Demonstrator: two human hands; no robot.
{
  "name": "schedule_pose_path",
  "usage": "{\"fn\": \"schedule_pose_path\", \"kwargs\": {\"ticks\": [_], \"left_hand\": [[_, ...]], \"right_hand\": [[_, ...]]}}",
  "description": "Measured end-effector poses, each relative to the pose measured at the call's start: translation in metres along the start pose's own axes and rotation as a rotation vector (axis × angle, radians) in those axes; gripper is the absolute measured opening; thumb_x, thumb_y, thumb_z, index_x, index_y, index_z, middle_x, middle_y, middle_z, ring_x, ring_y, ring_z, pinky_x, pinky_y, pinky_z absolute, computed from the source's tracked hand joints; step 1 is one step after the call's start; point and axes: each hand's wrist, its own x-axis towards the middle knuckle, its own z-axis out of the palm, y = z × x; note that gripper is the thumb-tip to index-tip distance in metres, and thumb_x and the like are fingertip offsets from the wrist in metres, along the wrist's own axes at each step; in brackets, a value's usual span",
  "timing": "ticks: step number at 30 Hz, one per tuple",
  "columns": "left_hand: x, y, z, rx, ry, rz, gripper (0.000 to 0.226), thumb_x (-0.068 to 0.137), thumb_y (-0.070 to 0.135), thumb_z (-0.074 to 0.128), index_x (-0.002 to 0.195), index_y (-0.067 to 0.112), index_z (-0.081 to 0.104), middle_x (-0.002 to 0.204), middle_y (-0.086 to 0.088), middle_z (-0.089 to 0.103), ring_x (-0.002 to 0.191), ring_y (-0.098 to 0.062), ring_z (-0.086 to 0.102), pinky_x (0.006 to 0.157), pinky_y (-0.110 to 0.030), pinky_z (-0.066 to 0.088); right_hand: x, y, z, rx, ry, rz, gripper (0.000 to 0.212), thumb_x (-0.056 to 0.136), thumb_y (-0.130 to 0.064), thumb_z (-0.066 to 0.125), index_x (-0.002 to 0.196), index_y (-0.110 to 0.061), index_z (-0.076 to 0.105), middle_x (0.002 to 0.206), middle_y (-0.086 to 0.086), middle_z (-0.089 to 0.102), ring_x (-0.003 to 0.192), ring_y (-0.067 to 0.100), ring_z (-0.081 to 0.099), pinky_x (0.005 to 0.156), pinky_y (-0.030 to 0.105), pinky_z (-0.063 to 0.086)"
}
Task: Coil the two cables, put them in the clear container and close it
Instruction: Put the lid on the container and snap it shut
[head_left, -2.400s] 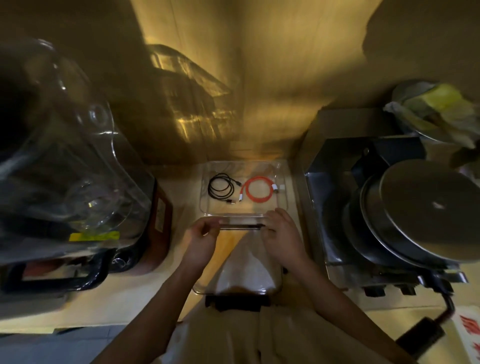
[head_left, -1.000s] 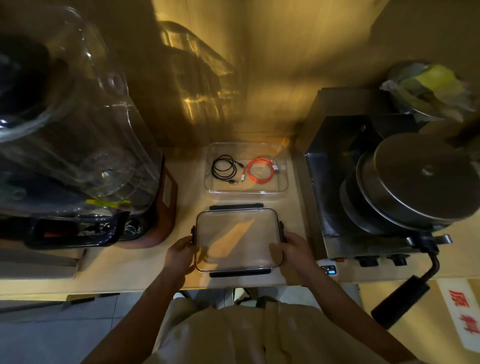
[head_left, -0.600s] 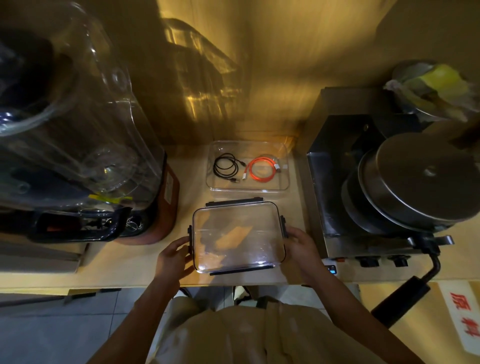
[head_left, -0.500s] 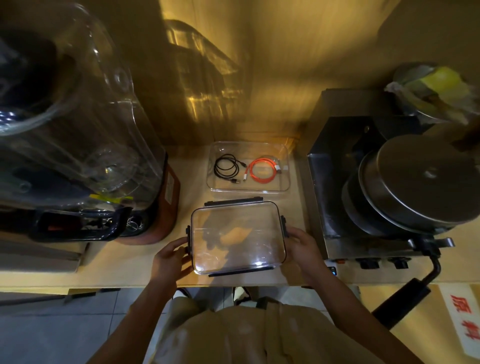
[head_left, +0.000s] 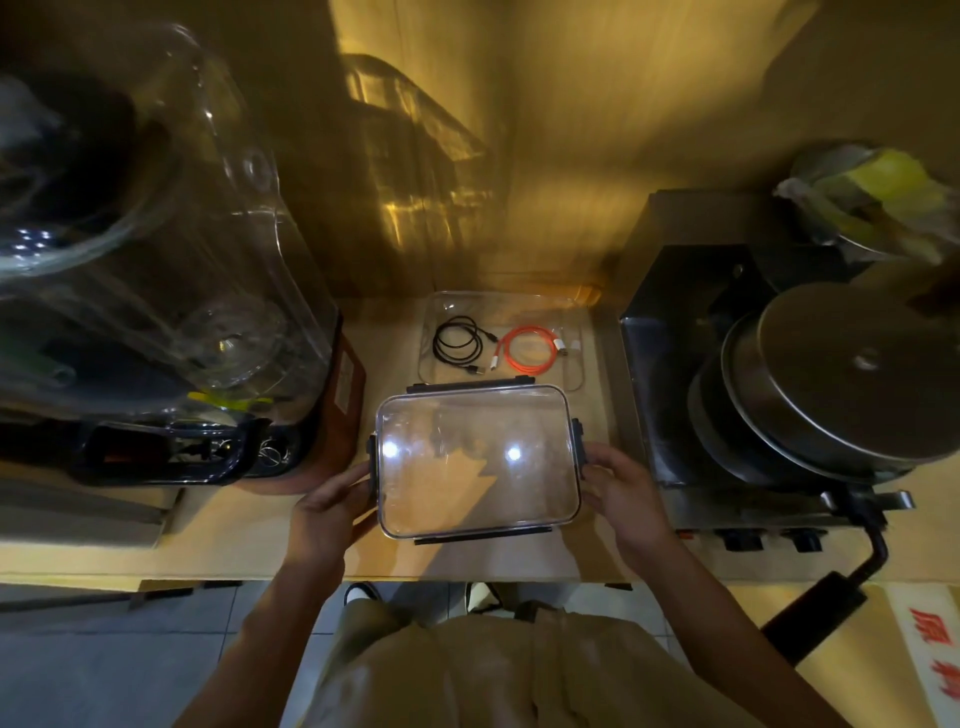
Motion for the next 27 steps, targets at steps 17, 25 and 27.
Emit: {"fn": "schedule_pose_path", "kwargs": {"ticks": [17, 25, 27], "left_hand": [[0.037, 0.045, 0.041, 0.018, -0.005, 0.122, 0.034, 0.093, -0.01, 0.052, 0.108, 0.015, 0.071, 0.091, 0.001, 0.075, 0.08, -0.012, 0.071, 0.068, -0.027, 0.055], [0.062, 0.063, 0.058, 0.032, -0.008, 0.136, 0.029, 0.093, -0.009, 0.055, 0.114, 0.005, 0.07, 0.099, -0.012, 0.074, 0.09, -0.026, 0.071, 0.079, -0.039, 0.058], [0.068, 0.067, 0.063, 0.053, -0.002, 0.141, 0.028, 0.093, -0.007, 0.056, 0.111, 0.009, 0.072, 0.097, -0.008, 0.076, 0.089, -0.023, 0.072, 0.079, -0.037, 0.059]], "right_hand": [[0.03, -0.039, -0.002, 0.11, 0.079, -0.05, 0.033, 0.094, 0.001, 0.052, 0.099, -0.023, 0.074, 0.097, 0.005, 0.077, 0.092, 0.026, 0.073, 0.081, 0.043, 0.059], [0.054, -0.053, 0.005, 0.153, 0.102, -0.056, 0.027, 0.093, -0.001, 0.056, 0.101, -0.022, 0.072, 0.1, 0.008, 0.076, 0.086, 0.023, 0.074, 0.07, 0.036, 0.06], [0.06, -0.058, 0.007, 0.157, 0.129, -0.056, 0.027, 0.092, 0.001, 0.056, 0.1, -0.02, 0.072, 0.102, 0.011, 0.075, 0.091, 0.026, 0.072, 0.078, 0.042, 0.06]]}}
